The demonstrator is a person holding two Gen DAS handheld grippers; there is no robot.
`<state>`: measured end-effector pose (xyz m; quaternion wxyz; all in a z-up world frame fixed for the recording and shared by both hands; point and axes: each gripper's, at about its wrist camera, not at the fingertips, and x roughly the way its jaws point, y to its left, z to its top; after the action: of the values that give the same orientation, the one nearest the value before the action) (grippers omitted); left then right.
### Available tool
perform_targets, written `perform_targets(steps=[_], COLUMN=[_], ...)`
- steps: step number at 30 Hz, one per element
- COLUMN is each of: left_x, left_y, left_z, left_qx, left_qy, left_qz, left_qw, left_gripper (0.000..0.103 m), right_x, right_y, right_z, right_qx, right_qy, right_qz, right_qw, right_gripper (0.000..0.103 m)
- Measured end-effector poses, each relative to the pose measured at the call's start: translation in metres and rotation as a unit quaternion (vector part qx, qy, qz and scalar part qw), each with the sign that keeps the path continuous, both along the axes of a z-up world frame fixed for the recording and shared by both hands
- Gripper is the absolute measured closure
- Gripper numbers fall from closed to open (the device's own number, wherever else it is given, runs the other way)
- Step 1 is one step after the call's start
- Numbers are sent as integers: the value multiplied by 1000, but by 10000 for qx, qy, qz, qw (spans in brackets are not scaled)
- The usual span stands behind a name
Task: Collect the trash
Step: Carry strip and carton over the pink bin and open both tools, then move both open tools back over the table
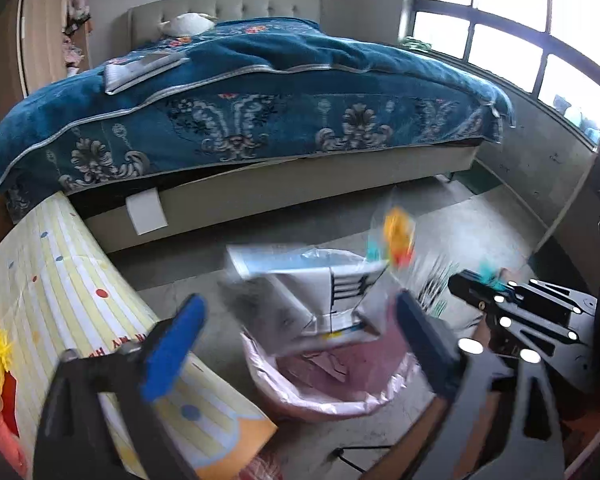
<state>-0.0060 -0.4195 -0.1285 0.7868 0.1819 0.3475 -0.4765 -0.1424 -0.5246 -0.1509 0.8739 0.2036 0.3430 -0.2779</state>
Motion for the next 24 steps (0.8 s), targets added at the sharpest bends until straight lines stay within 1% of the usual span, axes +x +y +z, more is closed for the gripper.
perform_targets(steps=[1, 2, 5, 9, 12, 18, 20, 24], left_x=[5, 8, 24, 37, 40, 34, 31, 30], left_y=[2, 2, 17, 36, 55, 103, 127, 175], left_z=[-3, -3, -4, 4, 13, 33, 39, 46], left_qx=[10, 30, -25, -81, -149, -148, -138, -183], left_qy=[48, 88, 290, 269, 304, -68, -195, -212], left_qz=[79, 137, 481, 817, 980, 1336, 1485, 1814], left_qw=[10000, 9999, 9984, 9963, 9946, 9909, 9886, 9830], left_gripper=[7, 7, 7, 7, 7, 7, 7, 7], right_x=[1, 1, 0, -6, -8, -1, 3, 15], right_y=[-2, -4, -1, 3, 12, 45, 62, 93], right_z=[-4, -6, -8, -1, 11, 34, 40, 54], right_qx=[-10, 6, 103, 156, 28, -124, -153, -236], right_qy=[45, 57, 43, -124, -250, -409, -435, -476], right_qz=[-46, -45, -29, -32, 54, 400, 610, 982], right_qw=[10000, 10000, 9999, 9998, 9997, 9983, 9971, 9937], right_gripper=[81, 76, 76, 76, 76, 76, 76, 76])
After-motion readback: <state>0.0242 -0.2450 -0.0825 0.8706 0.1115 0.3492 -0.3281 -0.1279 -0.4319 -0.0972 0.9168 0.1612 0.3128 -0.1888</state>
